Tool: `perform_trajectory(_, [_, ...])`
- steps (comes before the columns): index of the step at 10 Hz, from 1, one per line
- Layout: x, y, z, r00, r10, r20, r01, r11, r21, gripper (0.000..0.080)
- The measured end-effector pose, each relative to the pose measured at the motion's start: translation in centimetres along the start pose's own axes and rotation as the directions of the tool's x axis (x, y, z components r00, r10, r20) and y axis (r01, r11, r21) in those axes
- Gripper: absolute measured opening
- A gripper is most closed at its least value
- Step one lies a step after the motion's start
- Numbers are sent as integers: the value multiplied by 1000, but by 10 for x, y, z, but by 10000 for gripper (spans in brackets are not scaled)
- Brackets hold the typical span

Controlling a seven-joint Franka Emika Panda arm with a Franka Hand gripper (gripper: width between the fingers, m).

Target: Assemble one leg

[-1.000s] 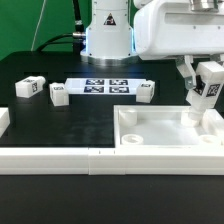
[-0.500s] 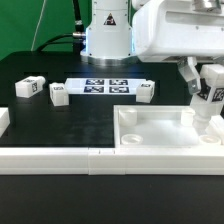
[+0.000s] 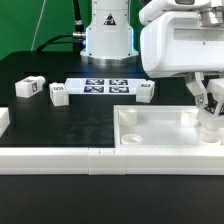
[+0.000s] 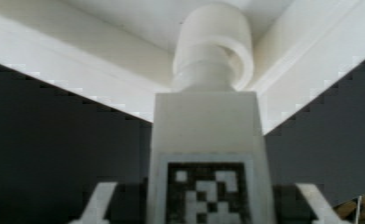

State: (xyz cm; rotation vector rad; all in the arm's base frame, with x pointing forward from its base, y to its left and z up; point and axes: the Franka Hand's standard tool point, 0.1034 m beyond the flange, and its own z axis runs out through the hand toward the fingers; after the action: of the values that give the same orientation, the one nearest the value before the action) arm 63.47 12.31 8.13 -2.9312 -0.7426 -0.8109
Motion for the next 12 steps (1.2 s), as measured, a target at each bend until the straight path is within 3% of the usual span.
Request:
perform_trajectory(4, [-8,-6,9,1000,-2,-4,2,1000,3,290])
perform_trajectory(11, [-7,-2,10,999,14,-43,-14,1000,-13,290])
perform_trajectory(12, [-7,-2,10,999,14,-43,-14,1000,-13,482])
